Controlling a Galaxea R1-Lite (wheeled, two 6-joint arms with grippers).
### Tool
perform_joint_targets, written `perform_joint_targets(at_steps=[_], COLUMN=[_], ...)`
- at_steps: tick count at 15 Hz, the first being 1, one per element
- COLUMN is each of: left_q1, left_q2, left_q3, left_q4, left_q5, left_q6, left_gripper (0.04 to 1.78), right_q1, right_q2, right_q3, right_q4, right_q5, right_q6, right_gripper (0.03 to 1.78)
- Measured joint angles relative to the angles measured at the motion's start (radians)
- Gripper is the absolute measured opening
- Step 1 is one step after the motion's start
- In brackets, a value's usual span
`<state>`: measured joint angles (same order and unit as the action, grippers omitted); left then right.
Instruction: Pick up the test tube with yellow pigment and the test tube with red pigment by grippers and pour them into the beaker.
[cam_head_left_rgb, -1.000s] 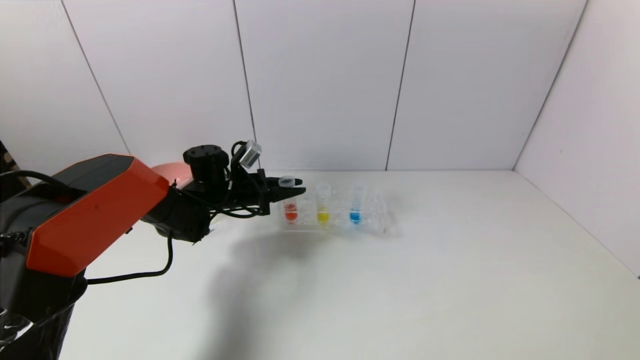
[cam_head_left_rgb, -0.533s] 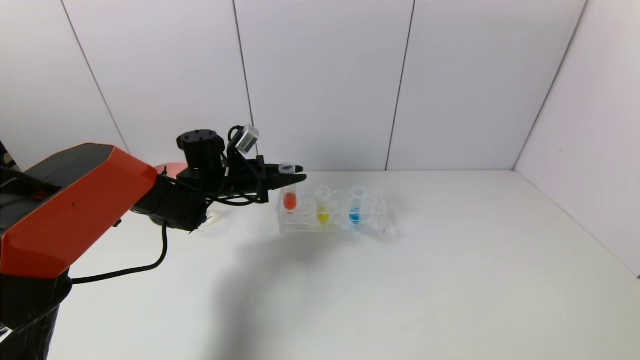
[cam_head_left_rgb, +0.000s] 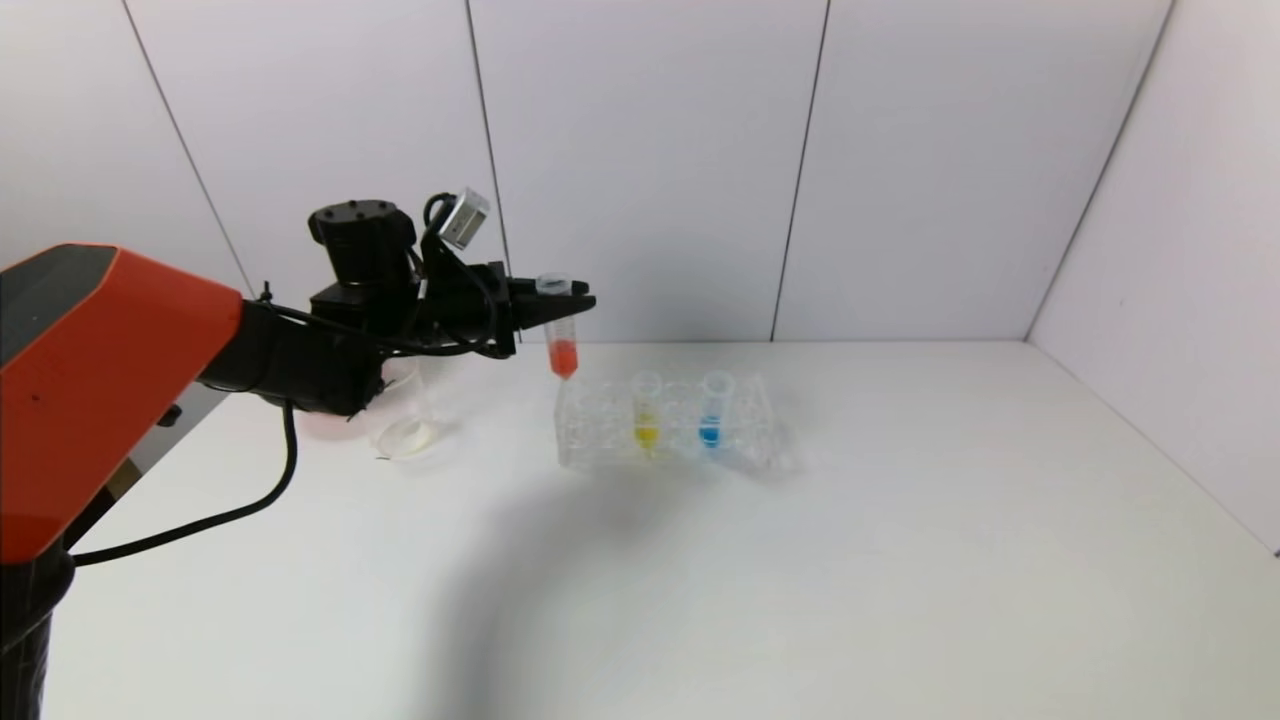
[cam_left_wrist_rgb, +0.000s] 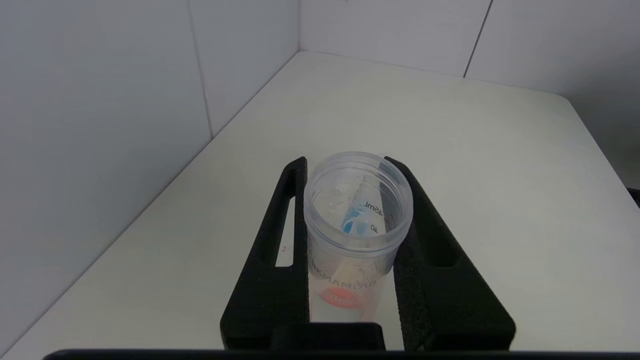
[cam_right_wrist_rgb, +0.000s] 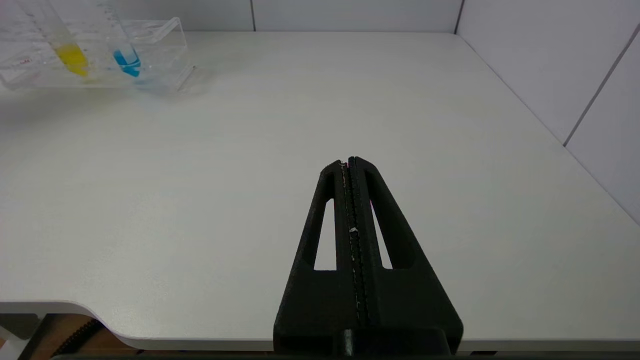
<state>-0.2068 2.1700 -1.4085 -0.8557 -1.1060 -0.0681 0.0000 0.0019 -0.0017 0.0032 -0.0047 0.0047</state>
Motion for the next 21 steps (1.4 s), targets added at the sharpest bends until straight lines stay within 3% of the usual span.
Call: perform_joint_targets(at_steps=[3, 9, 17, 21], left_q1=[0.033, 0.168, 0.367, 0.399], left_q2=[-0.089, -0.225, -0.324, -0.357], left_q3=[-0.004, -0.004, 0.073, 0.111], left_q4=[0.104, 0.309, 0.331, 0.33], left_q5=[0.043, 0.343, 0.428, 0.582], left_q6=[-0.006, -0.008, -0.015, -0.016], left_gripper=[0.49, 0.49, 0.49, 0.49], right_q1=[0.0, 0.0, 0.0, 0.0], right_q2=[0.0, 0.0, 0.0, 0.0], right_q3=[0.0, 0.0, 0.0, 0.0], right_q4=[0.0, 0.0, 0.0, 0.0], right_q5=[0.0, 0.0, 0.0, 0.0], right_q6=[0.0, 0.0, 0.0, 0.0], right_gripper=[0.11, 0.11, 0.11, 0.11])
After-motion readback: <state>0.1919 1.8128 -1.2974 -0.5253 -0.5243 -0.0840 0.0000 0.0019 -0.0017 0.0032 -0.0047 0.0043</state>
